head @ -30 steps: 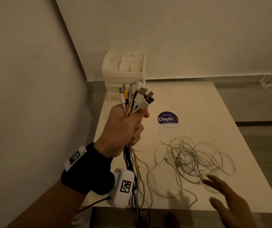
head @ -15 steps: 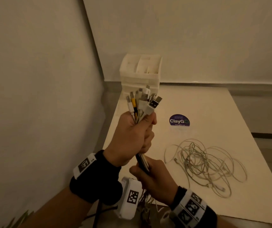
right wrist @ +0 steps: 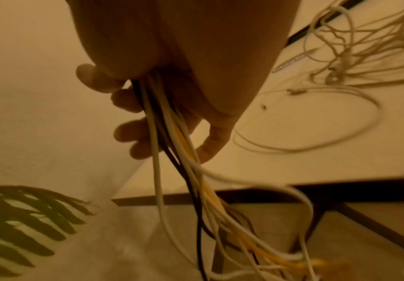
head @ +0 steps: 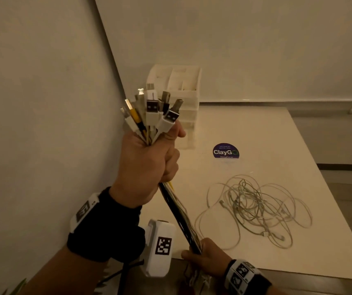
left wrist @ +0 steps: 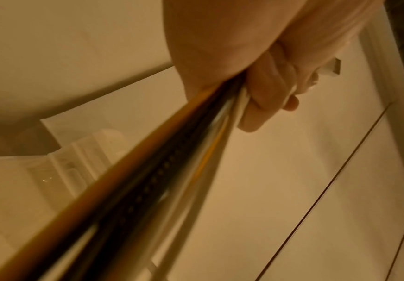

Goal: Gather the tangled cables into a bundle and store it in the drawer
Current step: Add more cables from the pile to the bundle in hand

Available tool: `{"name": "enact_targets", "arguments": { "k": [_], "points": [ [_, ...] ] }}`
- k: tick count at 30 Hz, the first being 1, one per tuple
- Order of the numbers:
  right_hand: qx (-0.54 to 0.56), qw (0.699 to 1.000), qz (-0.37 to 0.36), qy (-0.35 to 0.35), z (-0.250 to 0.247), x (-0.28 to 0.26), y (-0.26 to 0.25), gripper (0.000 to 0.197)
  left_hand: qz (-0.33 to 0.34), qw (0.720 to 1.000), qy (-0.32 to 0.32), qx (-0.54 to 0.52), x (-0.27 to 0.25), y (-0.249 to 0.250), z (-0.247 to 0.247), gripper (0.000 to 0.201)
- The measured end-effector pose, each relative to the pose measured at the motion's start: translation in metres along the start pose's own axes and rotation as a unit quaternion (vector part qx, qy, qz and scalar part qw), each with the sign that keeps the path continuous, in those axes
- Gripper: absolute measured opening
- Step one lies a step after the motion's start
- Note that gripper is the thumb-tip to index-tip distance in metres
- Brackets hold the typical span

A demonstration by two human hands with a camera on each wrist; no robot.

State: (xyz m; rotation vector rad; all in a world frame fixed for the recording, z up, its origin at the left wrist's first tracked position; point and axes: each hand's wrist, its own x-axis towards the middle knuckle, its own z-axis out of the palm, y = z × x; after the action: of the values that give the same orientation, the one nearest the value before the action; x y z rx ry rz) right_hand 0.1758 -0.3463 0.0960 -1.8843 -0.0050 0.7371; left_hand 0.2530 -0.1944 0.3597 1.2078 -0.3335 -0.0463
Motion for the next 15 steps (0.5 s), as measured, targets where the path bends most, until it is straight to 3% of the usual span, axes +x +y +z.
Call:
{"name": "enact_targets", "arguments": {
  "k": [3, 6, 8, 11, 13, 15],
  "points": [
    [-0.024, 0.999, 0.039, -0.001, 0.006, 0.009, 0.023, 0.06, 0.015, 1.0, 0.012, -0.006, 0.001, 0.004, 0.002, 0.027],
    [-0.075, 0.994, 0.068, -0.038, 0.016, 0.008, 0.049, 0.079, 0.04, 0.998, 0.005, -0.038, 0.002, 0.009, 0.004, 0.027],
    [-0.098, 0.991, 0.091, -0.024, 0.019, 0.006, 0.062, 0.082, 0.05, 0.998, 0.014, -0.045, 0.004, 0.011, 0.003, 0.026],
    [-0.137, 0.987, 0.082, -0.007, 0.015, 0.002, 0.067, 0.103, 0.034, 0.997, 0.043, -0.05, 0.007, 0.007, 0.0, 0.028],
    [-0.157, 0.984, 0.085, -0.018, 0.009, 0.0, 0.054, 0.092, 0.026, 0.998, 0.043, -0.049, 0.01, 0.003, 0.0, 0.028],
    [-0.183, 0.979, 0.075, -0.056, -0.001, -0.005, 0.042, 0.06, 0.022, 0.998, 0.033, -0.048, 0.009, 0.001, 0.001, 0.03]
  ]
}}
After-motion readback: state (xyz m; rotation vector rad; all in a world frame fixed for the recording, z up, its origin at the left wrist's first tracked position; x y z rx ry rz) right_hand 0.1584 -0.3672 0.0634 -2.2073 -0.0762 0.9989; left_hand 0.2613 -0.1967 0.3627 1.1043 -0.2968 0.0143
